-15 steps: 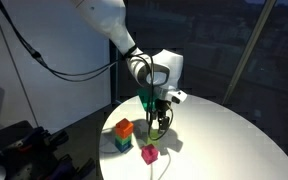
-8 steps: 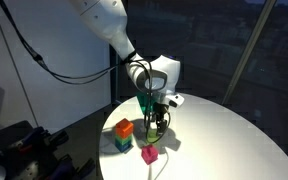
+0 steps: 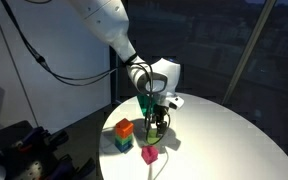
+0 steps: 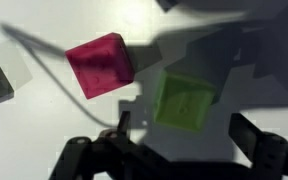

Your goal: Put the light green block on the orange block

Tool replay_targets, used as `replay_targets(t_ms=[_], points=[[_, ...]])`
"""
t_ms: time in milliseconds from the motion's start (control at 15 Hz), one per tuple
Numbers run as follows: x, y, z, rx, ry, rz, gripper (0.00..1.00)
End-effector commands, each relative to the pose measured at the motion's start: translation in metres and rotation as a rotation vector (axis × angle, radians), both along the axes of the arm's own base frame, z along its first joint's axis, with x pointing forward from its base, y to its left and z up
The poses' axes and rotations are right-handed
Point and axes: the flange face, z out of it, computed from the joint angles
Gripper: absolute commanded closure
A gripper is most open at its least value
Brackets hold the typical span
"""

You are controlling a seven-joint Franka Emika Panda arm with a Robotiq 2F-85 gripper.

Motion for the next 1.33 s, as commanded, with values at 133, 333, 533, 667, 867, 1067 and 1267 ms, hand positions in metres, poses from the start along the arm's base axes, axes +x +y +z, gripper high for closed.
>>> replay_targets(t_ms=[133,333,533,667,867,1067,1267], points=[[0.0,0.0,0.0,0.001,0.002,0.0,0.0],[0.0,0.0,0.0,0.001,0.002,0.0,0.0],[0.001,-0.001,-0.004,-0.006,-0.004,-0.004,0.0],[0.001,-0.001,-0.006,-0.006,-0.008,-0.009,0.0],[0.003,-0.002,-0.01,-0.01,-0.015,-0.015,0.0],[0.005,-0.002,-0.014,-0.014,-0.022,-0.018,0.0],[0.007,-0.001,-0.018,-0.017,-0.02,-0.02,0.0]])
